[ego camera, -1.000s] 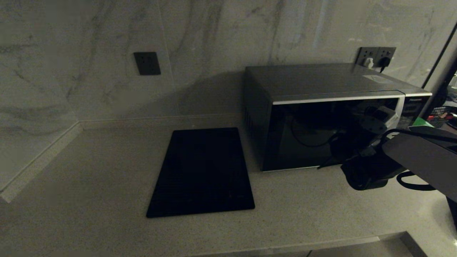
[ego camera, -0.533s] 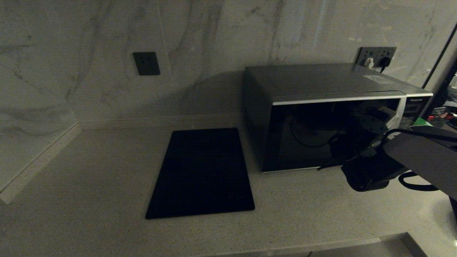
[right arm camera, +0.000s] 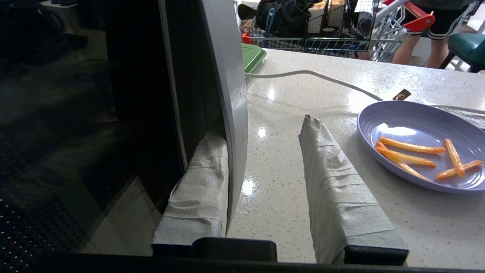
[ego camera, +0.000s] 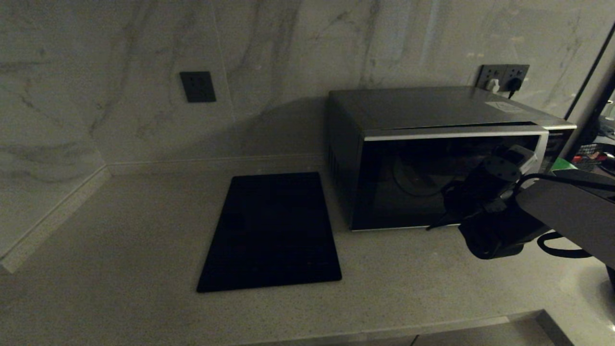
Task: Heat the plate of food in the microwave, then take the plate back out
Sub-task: Open the microwave oven
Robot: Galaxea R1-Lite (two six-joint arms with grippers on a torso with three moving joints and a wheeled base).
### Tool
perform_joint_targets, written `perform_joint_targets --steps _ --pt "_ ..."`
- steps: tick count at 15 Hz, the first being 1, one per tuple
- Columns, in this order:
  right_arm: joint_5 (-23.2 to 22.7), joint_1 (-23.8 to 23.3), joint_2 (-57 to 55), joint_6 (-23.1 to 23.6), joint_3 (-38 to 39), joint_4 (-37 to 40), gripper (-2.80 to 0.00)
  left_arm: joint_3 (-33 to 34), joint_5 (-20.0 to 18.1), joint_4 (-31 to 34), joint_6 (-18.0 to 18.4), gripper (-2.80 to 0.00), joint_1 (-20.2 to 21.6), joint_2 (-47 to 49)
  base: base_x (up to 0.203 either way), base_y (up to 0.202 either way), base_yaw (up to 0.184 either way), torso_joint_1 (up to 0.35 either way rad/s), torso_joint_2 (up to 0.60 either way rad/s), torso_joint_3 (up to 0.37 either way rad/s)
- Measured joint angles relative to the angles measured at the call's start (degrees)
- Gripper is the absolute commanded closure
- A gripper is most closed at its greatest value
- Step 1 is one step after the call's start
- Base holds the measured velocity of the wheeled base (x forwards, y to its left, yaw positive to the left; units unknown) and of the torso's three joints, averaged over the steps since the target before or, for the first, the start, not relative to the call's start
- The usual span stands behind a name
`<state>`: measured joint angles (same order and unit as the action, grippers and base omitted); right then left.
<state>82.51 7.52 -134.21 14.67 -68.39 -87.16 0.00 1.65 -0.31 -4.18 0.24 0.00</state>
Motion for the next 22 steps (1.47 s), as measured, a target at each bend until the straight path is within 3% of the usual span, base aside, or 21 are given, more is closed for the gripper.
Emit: perform_joint_targets --steps 5,6,16,22 --pt "-0.1 0.2 0.1 0.0 0.1 0.0 0.00 0.0 0.0 0.0 0.0 0.00 0.0 0.0 0.000 0.000 0.000 0.000 0.00 0.000" --pt "-0.1 0.4 0.2 -0.1 0.2 0.0 -2.80 0.0 0.0 0.0 0.0 0.00 0.0 0.0 0.000 0.000 0.000 0.000 0.00 0.000" --pt "-0.1 1.9 3.1 -0.4 1.9 0.0 -2.80 0.0 0.0 0.0 0.0 0.00 0.0 0.0 0.000 0.000 0.000 0.000 0.00 0.000" --pt "-0.4 7.8 11.7 0.9 8.9 0.0 -2.80 0.0 0.0 0.0 0.0 0.00 0.0 0.0 0.000 0.000 0.000 0.000 0.00 0.000"
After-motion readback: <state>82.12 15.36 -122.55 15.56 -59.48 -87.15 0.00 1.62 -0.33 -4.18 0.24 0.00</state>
